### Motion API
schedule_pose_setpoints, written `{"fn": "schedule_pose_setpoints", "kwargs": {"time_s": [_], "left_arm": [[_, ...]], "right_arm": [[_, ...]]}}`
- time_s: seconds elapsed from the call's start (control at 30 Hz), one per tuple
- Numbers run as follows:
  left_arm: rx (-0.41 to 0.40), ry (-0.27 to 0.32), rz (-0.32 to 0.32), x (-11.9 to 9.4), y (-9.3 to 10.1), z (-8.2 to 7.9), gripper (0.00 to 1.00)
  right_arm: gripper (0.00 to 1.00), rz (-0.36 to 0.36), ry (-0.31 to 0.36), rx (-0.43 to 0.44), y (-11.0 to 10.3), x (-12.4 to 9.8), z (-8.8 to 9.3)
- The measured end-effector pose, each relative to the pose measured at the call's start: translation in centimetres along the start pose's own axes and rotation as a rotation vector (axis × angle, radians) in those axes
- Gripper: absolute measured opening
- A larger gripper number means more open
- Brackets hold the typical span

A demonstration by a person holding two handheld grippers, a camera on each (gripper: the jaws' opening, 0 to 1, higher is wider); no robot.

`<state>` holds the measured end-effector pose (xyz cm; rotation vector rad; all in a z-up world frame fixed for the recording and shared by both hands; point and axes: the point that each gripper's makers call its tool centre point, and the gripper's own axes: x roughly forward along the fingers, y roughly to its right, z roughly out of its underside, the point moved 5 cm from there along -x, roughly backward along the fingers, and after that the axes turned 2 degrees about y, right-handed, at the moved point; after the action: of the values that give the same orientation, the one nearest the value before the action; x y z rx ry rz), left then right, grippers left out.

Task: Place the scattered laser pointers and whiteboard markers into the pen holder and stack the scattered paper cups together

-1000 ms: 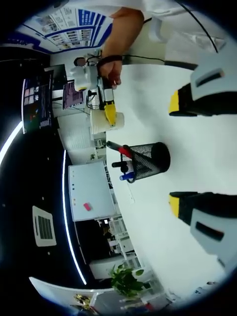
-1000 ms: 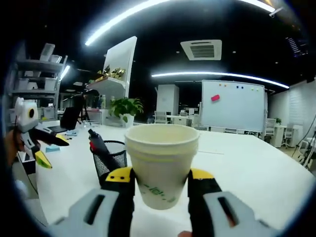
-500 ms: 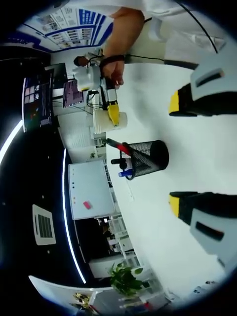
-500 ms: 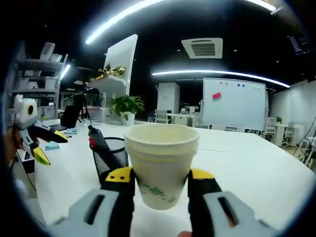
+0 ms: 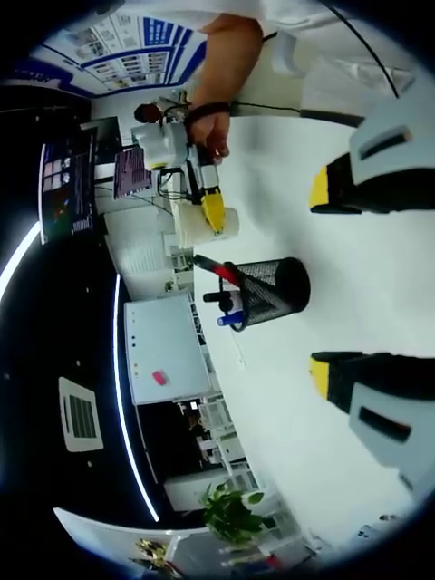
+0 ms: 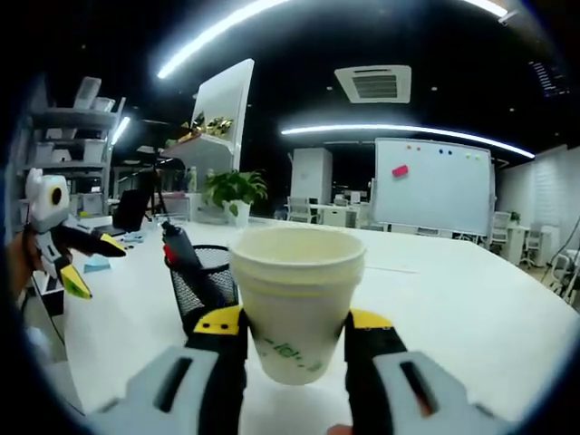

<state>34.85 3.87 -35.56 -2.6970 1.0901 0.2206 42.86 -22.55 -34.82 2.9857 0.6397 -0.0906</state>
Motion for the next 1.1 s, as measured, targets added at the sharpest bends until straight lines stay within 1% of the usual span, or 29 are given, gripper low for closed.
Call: {"fn": "schedule_pose_setpoints", "kwargs": {"time_s": [0.23,0.47,0.6,0.8,0.87,0.97,1.1], "left_arm": [[-0.001,-0.001,-0.004,0.0,-0.2,-0.1,0.62],[0.008,-0.003,0.001,-0.1,0.1,-0.4,0.62],[0.003,-0.005,-0.001,-0.1,0.1,-0.2,0.62],[0.000,-0.008,-0.001,-0.1,0.1,0.0,0.62],[-0.002,-0.007,-0.003,-0.2,0.0,0.0,0.62],[-0.002,-0.009,-0.007,-0.2,-0.1,0.1,0.62],[-0.003,-0.008,-0.010,-0.3,-0.2,0.1,0.62]], "right_arm": [[0.42,-0.003,-0.012,0.002,0.0,0.1,0.3],[0.42,-0.006,-0.025,0.011,0.0,0.3,1.1],[0.42,-0.021,-0.048,0.016,-0.5,0.4,2.1],[0.42,-0.033,-0.064,0.017,-0.8,0.6,2.6],[0.42,-0.036,-0.081,0.013,-0.8,0.7,2.9],[0.42,-0.043,-0.089,0.025,-0.9,0.8,3.2],[0.43,-0.047,-0.126,0.026,-0.8,0.7,3.9]]}}
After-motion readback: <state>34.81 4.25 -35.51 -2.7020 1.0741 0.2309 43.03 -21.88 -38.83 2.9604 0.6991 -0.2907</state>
